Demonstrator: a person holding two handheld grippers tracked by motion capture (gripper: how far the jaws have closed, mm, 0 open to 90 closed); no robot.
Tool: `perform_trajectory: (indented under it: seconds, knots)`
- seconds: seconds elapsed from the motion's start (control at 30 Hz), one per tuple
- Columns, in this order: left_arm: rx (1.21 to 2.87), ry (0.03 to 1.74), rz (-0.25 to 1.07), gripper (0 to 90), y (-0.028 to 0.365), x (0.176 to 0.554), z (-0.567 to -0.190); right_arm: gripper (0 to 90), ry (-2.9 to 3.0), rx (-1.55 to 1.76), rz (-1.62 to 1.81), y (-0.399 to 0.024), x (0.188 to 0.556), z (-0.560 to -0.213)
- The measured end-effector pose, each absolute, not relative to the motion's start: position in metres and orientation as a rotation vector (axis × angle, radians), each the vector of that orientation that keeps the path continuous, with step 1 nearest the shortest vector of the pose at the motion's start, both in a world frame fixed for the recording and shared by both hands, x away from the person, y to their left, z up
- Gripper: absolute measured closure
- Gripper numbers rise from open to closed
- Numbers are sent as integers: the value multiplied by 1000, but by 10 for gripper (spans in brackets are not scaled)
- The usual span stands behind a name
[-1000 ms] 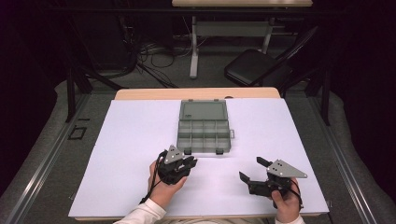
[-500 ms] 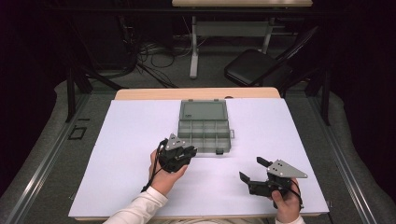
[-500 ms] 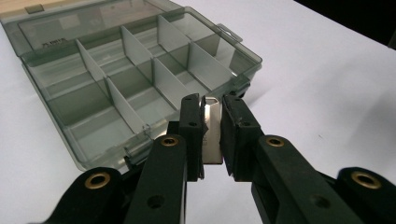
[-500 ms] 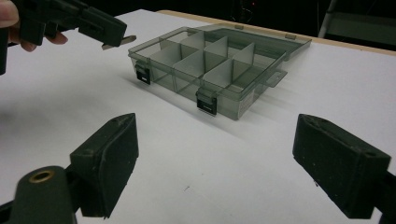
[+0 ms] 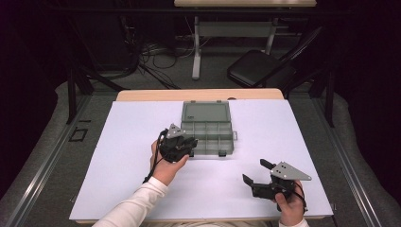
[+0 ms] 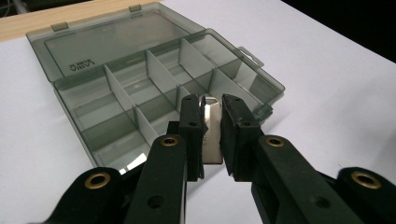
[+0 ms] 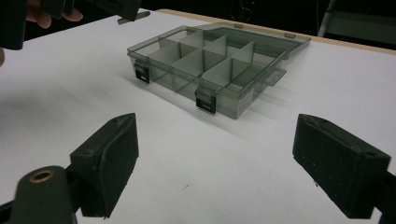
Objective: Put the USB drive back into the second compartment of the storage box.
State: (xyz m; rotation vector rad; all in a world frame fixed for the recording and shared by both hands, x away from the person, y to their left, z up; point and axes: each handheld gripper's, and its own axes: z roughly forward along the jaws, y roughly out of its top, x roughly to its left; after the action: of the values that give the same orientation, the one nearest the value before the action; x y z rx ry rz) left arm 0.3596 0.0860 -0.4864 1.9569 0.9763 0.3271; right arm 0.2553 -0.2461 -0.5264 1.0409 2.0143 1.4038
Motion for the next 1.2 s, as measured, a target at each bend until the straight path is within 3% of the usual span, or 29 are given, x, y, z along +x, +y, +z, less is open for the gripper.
perform_trajectory:
  seconds: [1.2]
  knots:
    - [1927,1051,384,793,90,413,-474,141,2016,1035,1411,-246,256,-527]
